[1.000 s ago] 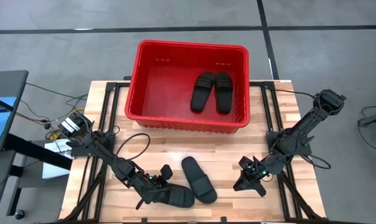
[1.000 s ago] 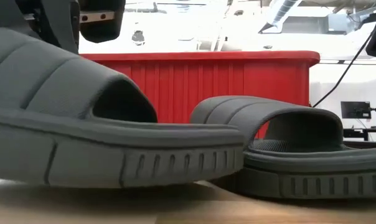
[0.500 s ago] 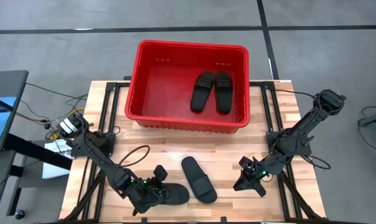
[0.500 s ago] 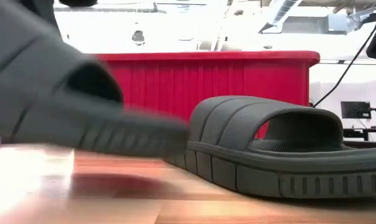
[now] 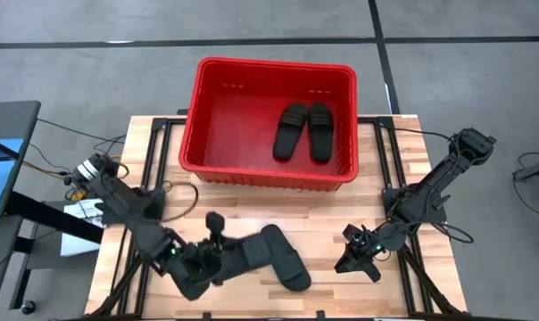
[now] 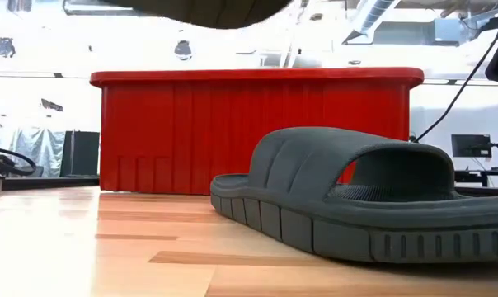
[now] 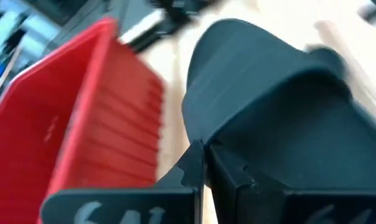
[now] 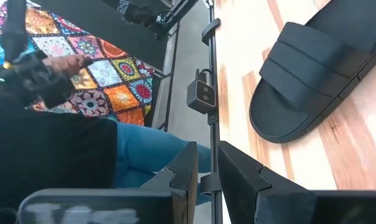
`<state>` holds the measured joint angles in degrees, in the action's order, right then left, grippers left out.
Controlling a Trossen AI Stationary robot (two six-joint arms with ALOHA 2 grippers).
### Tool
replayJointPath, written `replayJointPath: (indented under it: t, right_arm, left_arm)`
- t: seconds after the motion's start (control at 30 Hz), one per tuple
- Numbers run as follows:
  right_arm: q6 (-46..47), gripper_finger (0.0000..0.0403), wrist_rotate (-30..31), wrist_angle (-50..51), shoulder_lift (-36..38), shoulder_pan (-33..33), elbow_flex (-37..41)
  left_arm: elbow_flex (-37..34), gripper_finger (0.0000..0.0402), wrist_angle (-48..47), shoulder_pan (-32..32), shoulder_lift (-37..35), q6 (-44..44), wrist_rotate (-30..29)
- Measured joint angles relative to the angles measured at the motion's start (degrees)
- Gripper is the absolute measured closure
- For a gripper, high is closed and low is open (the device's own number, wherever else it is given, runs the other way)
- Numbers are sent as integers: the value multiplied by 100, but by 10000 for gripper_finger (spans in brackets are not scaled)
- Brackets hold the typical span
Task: Pick and place slides into bin
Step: Put the black slide into the red bin
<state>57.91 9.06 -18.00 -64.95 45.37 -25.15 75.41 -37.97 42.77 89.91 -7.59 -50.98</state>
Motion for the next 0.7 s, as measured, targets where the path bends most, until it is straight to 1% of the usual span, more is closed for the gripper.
replayJointPath:
  t: [0.1,0.2,0.33,0.53,0.63,0.7]
  right_arm:
    - [-88,347,0,-1,0,1,0]
    - [-138,347,0,2,0,2,0]
    - [-140,347,0,2,0,0,0]
    - [-138,347,19,161,0,0,0]
    - [-85,347,144,271,0,0,0]
    - [-66,347,220,318,0,0,0]
  left_arm:
    - [345,401,-364,-236,-154,-368,-218]
    - [764,401,-760,-493,-213,-423,-496]
    - [1415,401,-1202,-952,-219,-181,-693]
    - [2291,402,-1809,-1801,-219,585,-829]
    - [2630,401,-2169,-2324,-221,866,-816]
    - [2801,401,-2386,-2721,-221,995,-690]
